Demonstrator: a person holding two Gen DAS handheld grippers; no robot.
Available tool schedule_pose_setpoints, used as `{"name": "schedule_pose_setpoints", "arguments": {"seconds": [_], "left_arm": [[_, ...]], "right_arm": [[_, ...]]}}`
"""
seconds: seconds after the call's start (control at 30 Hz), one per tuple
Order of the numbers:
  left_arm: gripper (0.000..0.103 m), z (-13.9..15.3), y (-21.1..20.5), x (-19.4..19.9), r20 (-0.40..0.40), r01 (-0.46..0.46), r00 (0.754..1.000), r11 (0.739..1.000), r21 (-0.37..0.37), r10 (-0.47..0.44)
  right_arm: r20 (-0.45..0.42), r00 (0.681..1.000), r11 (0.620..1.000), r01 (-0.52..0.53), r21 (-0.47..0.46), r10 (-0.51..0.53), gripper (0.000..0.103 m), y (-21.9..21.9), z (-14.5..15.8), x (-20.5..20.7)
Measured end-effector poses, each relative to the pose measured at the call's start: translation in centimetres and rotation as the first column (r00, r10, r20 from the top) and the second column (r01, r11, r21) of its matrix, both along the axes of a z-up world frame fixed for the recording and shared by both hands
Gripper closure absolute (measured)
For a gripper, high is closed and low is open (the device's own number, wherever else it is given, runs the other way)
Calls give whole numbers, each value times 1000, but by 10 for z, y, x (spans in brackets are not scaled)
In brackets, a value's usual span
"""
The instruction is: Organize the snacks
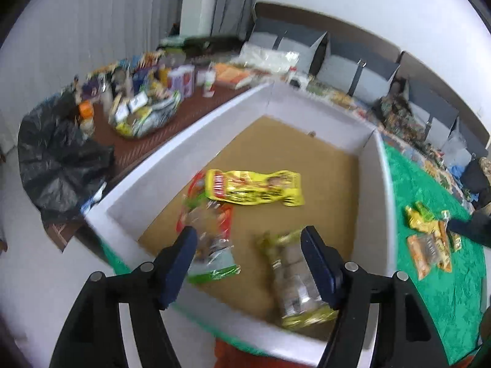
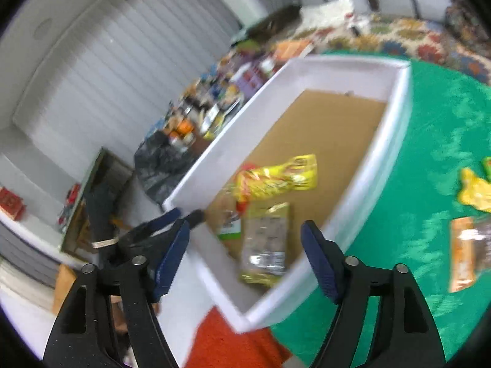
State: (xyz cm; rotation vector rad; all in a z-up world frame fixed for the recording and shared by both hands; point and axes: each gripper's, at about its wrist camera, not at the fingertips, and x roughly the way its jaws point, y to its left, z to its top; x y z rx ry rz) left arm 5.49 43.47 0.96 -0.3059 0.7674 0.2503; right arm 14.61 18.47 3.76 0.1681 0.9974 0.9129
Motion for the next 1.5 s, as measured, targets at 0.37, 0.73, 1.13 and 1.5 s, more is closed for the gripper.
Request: {"name": "schedule_pose_setpoints", "arguments": {"seconds": [0.37, 0.73, 1.13, 1.5], "left_arm": [[19, -13, -132, 109, -22, 214, 977, 970, 115, -213], [19, -24, -156, 113, -3, 204, 979, 968, 142, -206], [19, -27, -179, 109, -17, 204, 978, 940, 272, -207], [19, -29, -182, 109, -12, 189, 981, 932, 309, -195]], "right_arm": [[316, 885, 725, 462, -510, -341, 23, -253, -128, -30], [389, 699, 514, 710, -481, -600, 23, -404, -143, -32], [325, 670, 539, 736, -410, -667, 15, -425, -151, -16], [327, 667, 533, 738, -414, -670, 14, -424, -152, -16]]}}
